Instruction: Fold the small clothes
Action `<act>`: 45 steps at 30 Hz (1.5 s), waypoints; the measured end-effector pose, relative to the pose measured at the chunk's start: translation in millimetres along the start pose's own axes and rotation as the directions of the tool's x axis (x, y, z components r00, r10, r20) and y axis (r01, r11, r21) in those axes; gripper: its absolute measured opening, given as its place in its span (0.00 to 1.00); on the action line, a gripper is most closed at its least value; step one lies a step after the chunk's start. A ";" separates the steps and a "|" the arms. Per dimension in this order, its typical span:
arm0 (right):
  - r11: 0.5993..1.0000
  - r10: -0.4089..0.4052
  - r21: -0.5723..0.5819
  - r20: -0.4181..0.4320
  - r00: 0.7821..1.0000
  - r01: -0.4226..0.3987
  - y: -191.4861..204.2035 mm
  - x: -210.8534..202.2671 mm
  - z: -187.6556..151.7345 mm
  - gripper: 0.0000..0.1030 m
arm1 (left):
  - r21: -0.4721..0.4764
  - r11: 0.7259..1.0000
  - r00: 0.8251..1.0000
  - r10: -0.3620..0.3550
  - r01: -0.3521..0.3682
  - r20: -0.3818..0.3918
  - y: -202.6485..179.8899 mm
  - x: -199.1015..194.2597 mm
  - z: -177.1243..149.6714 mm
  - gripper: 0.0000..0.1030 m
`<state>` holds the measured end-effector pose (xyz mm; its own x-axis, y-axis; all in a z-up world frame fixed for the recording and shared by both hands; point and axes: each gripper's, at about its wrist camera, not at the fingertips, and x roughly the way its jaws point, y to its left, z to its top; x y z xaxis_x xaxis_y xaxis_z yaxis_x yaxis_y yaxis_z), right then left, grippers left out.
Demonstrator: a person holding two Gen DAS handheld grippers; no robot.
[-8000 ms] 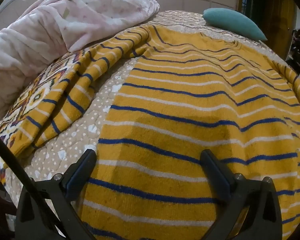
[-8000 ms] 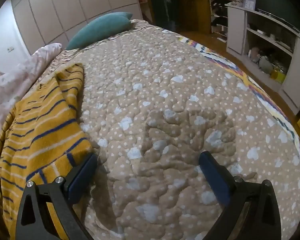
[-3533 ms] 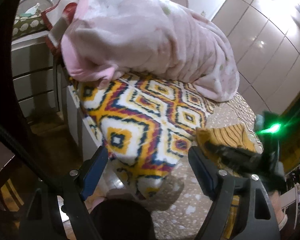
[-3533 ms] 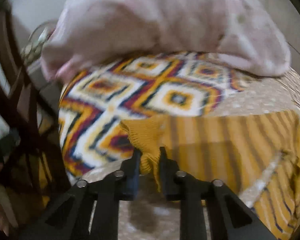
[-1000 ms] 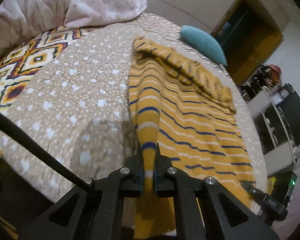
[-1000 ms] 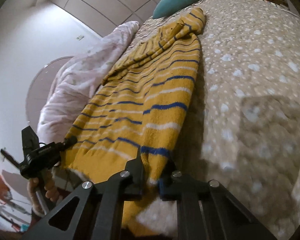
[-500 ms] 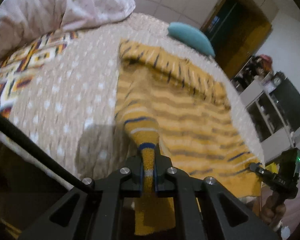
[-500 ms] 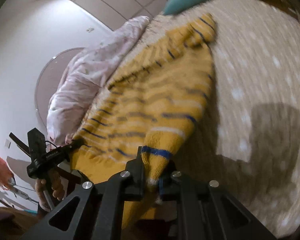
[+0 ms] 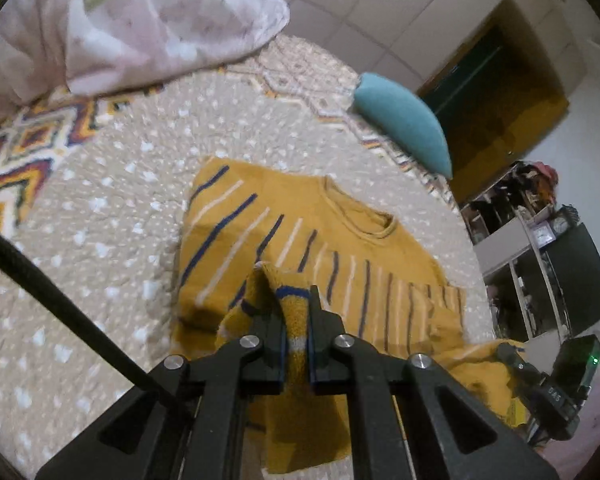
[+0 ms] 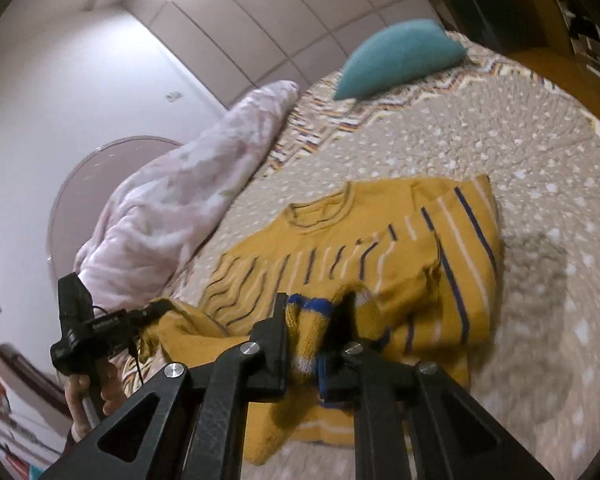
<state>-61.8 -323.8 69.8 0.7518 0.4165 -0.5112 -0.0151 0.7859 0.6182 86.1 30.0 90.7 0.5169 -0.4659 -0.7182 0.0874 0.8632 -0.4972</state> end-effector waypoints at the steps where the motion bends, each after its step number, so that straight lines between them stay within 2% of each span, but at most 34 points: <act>1: 1.000 -0.005 0.012 -0.018 1.000 0.005 -6.2 12.4 7.1 0.14 | -0.004 1.000 1.000 -0.007 0.006 -0.022 2.1 8.1 3.2 0.07; 4: 0.998 0.011 0.069 -0.046 0.999 -0.008 -25.0 35.4 21.6 0.16 | 0.007 1.000 0.996 -0.002 0.003 -0.088 5.0 31.9 15.5 0.08; 6: 0.989 0.048 0.144 -0.068 0.997 -0.038 -46.3 53.7 35.3 0.34 | -0.017 0.999 0.990 -0.029 0.027 -0.141 10.5 49.2 30.5 0.09; 7: 0.981 0.068 0.185 -0.070 0.995 -0.054 -56.0 61.8 41.4 0.39 | -0.041 0.998 0.988 -0.059 0.053 -0.144 13.4 53.5 36.1 0.10; 9: 0.959 0.094 0.275 -0.066 0.993 -0.073 -78.6 80.1 54.0 0.53 | -0.138 0.981 0.979 -0.157 0.140 -0.127 25.3 60.7 53.1 0.20; 10: 0.948 0.097 0.310 -0.060 0.994 -0.073 -87.4 87.1 58.6 0.57 | -0.197 0.964 0.976 -0.199 0.177 -0.094 33.4 62.3 61.7 0.25; 12: 0.924 0.084 0.377 -0.041 0.996 -0.062 -103.7 100.0 66.5 0.60 | -0.266 0.942 0.976 -0.219 0.205 -0.024 44.6 60.8 73.9 0.43; 14: 0.915 0.042 0.403 -0.031 0.999 -0.026 -112.5 110.8 73.4 0.64 | -0.312 0.920 0.970 -0.240 0.236 0.028 54.6 59.2 85.7 0.45; 16: 0.926 -0.017 0.376 -0.026 1.000 0.026 -110.9 116.9 81.1 0.66 | -0.310 0.920 0.970 -0.240 0.238 0.032 57.6 56.9 93.2 0.44; 17: 0.934 -0.050 0.353 -0.028 0.998 0.057 -108.4 118.8 85.0 0.67 | -0.292 0.930 0.974 -0.223 0.223 0.032 57.2 54.5 94.1 0.45; 19: 0.946 -0.101 0.307 -0.030 0.994 0.105 -102.6 120.8 91.2 0.69 | -0.206 0.967 0.988 -0.153 0.153 0.016 52.3 47.6 91.0 0.50; 23: 0.964 -0.178 0.203 -0.002 0.984 0.174 -90.5 109.4 97.8 0.69 | -0.044 0.998 0.998 -0.055 0.054 -0.032 48.8 36.9 68.3 0.55; 27: 0.969 -0.233 0.087 -0.009 0.972 0.233 -76.4 90.4 86.0 0.70 | 0.136 0.991 0.997 0.021 -0.010 -0.073 41.0 26.3 25.0 0.59; 30: 0.972 -0.234 0.023 -0.026 0.972 0.234 -64.6 83.4 70.3 0.70 | 0.258 0.965 0.993 0.068 -0.041 -0.096 36.4 22.7 -19.2 0.59; 31: 0.974 -0.225 0.007 -0.031 0.974 0.225 -60.5 80.9 64.0 0.70 | 0.295 0.952 0.990 0.107 -0.077 -0.087 35.7 23.6 -30.2 0.59; 32: 0.979 -0.206 -0.009 -0.037 0.978 0.206 -53.8 80.0 57.5 0.70 | 0.329 0.937 0.985 0.151 -0.116 -0.082 35.9 24.5 -39.2 0.52; 33: 0.981 -0.192 -0.021 -0.042 0.980 0.191 -46.4 79.7 52.5 0.70 | 0.352 0.924 0.979 0.185 -0.146 -0.080 38.2 25.8 -44.8 0.27; 34: 0.984 -0.176 -0.035 -0.047 0.983 0.174 -36.5 79.8 47.6 0.70 | 0.362 0.919 0.975 0.201 -0.155 -0.092 40.3 27.8 -45.1 0.10; 35: 0.986 -0.160 -0.054 -0.054 0.986 0.157 -26.4 81.1 43.9 0.70 | 0.359 0.921 0.973 0.203 -0.153 -0.107 44.7 27.2 -41.3 0.06; 39: 0.980 -0.112 -0.175 -0.075 0.991 0.098 29.1 89.5 31.3 0.70 | 0.266 0.951 0.986 0.167 -0.155 -0.023 66.3 0.6 -18.3 0.06; 41: 0.969 -0.077 -0.240 -0.093 0.993 0.053 65.0 101.0 23.4 0.70 | 0.246 0.958 0.988 0.154 -0.150 0.003 71.5 -2.9 -20.4 0.06; 43: 0.958 -0.052 -0.288 -0.128 0.990 0.013 93.3 118.2 15.5 0.63 | 0.235 0.961 0.989 0.146 -0.147 0.019 74.3 -1.9 -32.1 0.06; 45: 0.935 -0.069 -0.355 -0.173 0.982 0.003 122.1 145.4 4.2 0.47 | 0.190 0.973 0.991 0.129 -0.131 0.024 82.3 7.3 -44.0 0.06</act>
<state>48.4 -169.2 73.5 0.6257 0.4338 -0.6483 -0.2455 0.8984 0.3642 59.6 89.1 23.0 0.5445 -0.3456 -0.7642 0.1791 0.9381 -0.2966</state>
